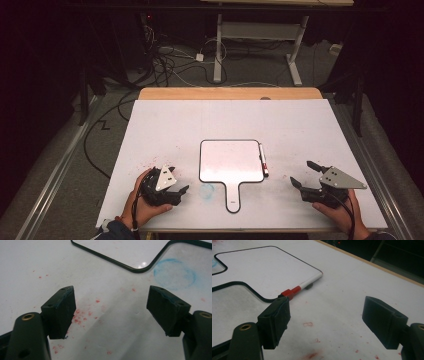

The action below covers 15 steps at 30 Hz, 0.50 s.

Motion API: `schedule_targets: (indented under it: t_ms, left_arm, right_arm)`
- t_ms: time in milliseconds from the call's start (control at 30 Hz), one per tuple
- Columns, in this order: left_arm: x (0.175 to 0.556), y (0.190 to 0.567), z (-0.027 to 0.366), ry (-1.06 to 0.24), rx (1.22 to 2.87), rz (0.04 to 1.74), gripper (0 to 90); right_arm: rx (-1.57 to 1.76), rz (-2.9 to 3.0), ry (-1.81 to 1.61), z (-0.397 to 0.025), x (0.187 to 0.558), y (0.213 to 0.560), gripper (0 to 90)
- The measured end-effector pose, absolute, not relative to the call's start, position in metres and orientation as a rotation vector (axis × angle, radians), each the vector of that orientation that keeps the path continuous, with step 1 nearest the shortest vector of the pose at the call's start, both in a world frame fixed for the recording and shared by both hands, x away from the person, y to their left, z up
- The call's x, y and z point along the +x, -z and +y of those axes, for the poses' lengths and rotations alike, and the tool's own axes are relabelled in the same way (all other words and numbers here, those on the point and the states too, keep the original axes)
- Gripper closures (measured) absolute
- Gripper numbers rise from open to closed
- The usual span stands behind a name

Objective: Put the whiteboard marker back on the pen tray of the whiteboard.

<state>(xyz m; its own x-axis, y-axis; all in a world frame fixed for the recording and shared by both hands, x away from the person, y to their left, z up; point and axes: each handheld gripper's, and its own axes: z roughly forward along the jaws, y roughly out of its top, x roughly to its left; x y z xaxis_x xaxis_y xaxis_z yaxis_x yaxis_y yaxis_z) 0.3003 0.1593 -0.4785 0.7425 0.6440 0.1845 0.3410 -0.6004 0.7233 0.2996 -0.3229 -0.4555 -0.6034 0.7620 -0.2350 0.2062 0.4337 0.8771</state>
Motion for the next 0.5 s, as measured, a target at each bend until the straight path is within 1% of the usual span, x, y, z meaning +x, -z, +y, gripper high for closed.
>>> schedule_targets:
  t_ms: [500]
  left_arm:
    - [0.2991,0.4789,0.1604,-0.575,2.261,0.719,22.0]
  right_arm:
    - [0.789,2.058,-1.116,-0.3192,0.2999,0.4536,22.5]
